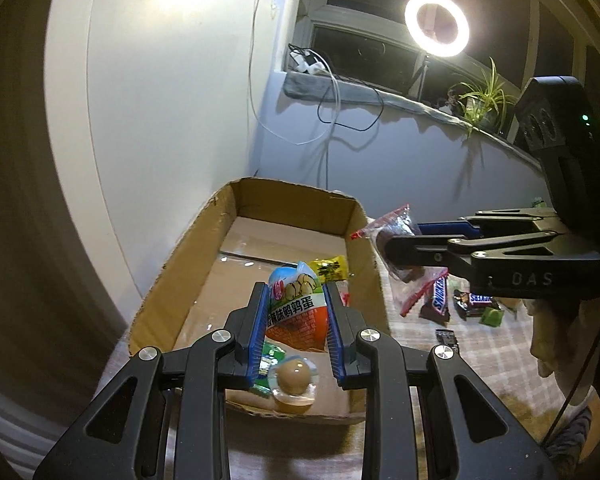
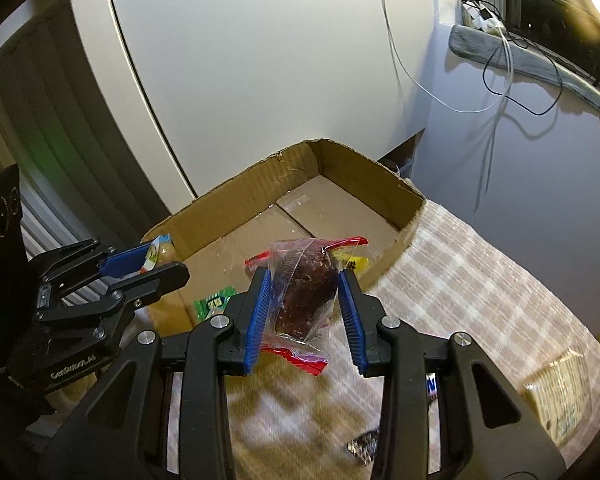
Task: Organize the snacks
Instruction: 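Carry both held snacks over the cardboard box and open both tools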
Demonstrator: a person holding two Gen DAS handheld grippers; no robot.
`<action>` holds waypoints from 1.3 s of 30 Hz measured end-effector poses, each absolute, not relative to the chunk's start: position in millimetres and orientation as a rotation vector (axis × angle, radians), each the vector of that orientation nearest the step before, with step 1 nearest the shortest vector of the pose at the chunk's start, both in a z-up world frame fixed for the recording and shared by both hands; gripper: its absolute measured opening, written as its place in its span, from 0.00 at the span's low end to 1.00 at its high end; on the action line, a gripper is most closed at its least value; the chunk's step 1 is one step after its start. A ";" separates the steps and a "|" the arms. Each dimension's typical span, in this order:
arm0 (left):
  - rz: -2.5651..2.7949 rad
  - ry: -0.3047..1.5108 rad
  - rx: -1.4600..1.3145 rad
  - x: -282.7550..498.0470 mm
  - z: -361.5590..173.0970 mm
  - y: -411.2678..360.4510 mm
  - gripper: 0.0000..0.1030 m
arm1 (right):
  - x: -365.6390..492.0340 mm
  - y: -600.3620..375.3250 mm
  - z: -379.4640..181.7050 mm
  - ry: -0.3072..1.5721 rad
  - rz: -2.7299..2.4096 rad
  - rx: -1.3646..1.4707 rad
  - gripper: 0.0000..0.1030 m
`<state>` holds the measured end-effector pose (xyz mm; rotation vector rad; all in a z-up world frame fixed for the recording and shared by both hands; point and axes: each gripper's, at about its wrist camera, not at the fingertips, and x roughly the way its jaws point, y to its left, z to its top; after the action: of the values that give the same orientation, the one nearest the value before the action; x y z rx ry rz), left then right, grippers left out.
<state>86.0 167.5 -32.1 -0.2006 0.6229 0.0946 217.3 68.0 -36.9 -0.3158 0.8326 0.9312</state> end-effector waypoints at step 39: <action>0.121 0.602 -0.208 78.3 -24.1 166.1 0.26 | 211.4 61.2 -26.2 0.785 0.895 -0.328 0.65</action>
<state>78.3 166.1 -24.1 -0.2076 0.6024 0.1209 211.4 61.2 -26.2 -0.3282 0.7846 0.8947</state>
